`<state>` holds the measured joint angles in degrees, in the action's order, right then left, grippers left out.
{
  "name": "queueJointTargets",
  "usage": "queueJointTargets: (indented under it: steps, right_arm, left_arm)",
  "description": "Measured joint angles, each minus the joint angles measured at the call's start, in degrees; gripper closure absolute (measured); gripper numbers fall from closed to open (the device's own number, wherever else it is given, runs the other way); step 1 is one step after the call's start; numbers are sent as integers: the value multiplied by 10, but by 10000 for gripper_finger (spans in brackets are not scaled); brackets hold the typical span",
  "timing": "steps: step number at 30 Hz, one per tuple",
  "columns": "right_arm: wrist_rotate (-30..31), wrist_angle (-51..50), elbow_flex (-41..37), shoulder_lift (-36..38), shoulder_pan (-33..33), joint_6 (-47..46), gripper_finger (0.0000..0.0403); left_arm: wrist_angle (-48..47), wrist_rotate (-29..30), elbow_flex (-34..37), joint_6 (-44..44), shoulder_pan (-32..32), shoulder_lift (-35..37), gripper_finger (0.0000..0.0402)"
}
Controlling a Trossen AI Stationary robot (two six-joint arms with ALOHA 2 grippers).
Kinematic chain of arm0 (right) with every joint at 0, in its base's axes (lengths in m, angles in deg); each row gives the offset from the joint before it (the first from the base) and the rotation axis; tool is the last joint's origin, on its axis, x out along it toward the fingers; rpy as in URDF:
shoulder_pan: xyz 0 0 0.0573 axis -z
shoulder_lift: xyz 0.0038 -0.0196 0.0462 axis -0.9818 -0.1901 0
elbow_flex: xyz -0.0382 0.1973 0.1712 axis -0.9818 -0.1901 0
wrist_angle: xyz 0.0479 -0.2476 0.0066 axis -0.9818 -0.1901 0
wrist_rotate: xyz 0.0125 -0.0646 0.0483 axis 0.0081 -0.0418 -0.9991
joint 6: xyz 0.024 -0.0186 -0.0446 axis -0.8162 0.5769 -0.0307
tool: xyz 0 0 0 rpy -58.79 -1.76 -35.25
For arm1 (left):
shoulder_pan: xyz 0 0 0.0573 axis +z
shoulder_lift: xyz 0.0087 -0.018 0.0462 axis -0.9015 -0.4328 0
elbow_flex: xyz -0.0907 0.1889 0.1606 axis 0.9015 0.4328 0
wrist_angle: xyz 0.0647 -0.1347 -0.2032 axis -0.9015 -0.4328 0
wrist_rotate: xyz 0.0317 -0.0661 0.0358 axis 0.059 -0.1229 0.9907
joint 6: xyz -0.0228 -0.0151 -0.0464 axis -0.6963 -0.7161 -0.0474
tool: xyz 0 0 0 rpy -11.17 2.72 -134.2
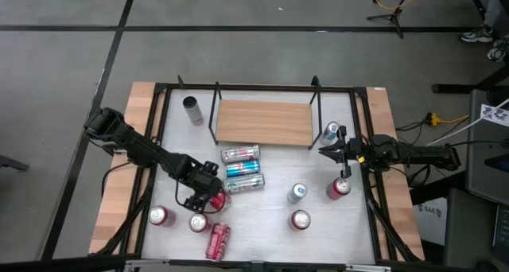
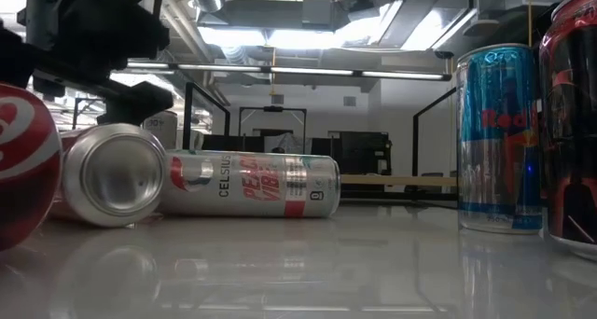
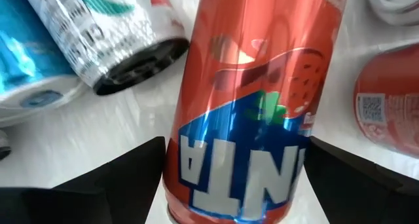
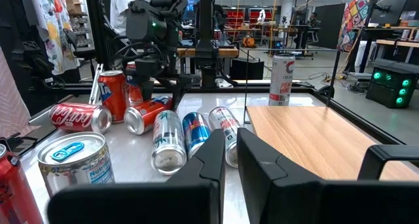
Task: Place canned beverage on shelf
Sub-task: Put the top red soda can on the shelf
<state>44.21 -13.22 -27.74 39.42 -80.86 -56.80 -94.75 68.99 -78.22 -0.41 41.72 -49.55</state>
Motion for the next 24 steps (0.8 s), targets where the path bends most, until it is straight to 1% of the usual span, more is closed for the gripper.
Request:
queueJointTargets:
  steps: [8,17,24]
  right_arm:
    - [0,0,0,0,0,0,370]
    - [0,0,0,0,0,0,370]
    - [0,0,0,0,0,0,370]
  left_arm:
    - [16,-4,13,-1,0,0,59]
    - [17,3,13,-2,0,0,106]
    - [16,5,13,-2,0,0,113]
